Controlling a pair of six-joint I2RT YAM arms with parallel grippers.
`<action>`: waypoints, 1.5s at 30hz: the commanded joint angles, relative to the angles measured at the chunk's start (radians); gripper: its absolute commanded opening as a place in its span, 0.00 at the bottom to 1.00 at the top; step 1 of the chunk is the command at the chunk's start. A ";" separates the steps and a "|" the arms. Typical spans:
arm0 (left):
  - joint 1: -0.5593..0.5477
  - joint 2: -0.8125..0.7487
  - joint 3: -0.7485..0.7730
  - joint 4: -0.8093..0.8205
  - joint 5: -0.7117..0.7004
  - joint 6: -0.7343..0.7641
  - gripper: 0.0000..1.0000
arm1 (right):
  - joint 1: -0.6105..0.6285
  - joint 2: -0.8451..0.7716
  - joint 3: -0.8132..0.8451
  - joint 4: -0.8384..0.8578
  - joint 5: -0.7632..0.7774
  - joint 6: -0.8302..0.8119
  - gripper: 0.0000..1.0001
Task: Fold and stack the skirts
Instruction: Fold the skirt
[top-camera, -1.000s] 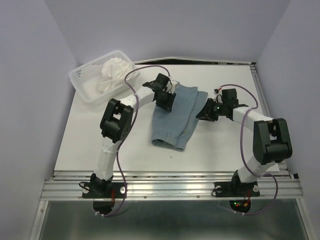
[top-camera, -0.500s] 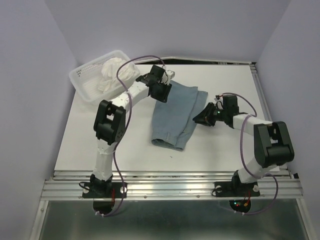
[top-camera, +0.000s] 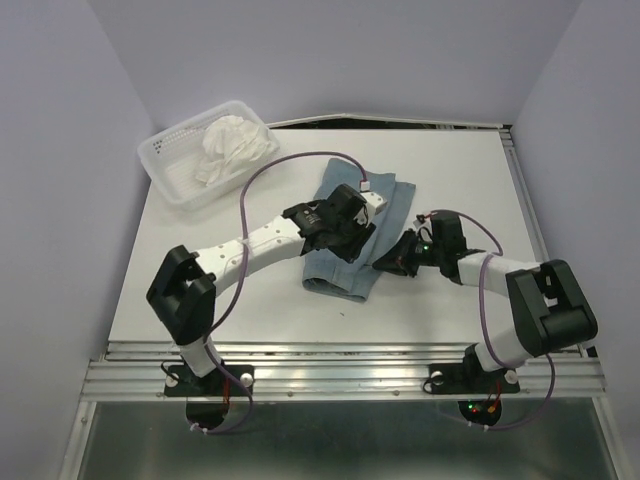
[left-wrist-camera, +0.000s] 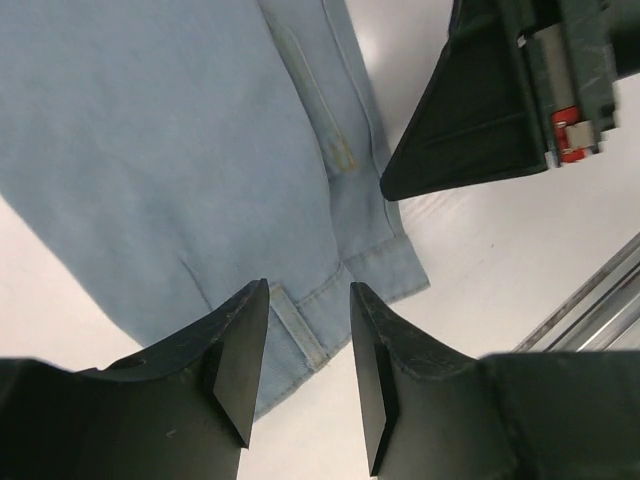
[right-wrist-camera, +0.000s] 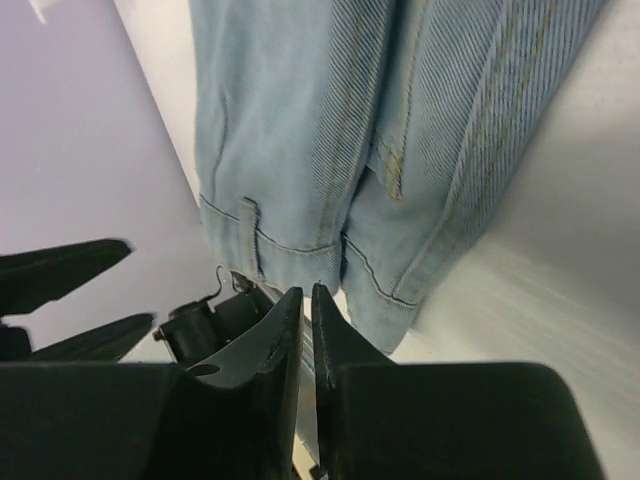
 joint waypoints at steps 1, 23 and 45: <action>-0.004 0.041 -0.051 0.010 0.002 -0.075 0.48 | 0.030 0.010 -0.025 0.076 0.027 -0.001 0.13; -0.103 0.200 -0.009 -0.030 -0.156 -0.126 0.52 | 0.050 0.305 0.054 0.046 0.036 -0.075 0.07; -0.145 0.215 -0.067 -0.004 -0.141 -0.126 0.31 | 0.050 0.309 0.062 0.035 0.030 -0.067 0.08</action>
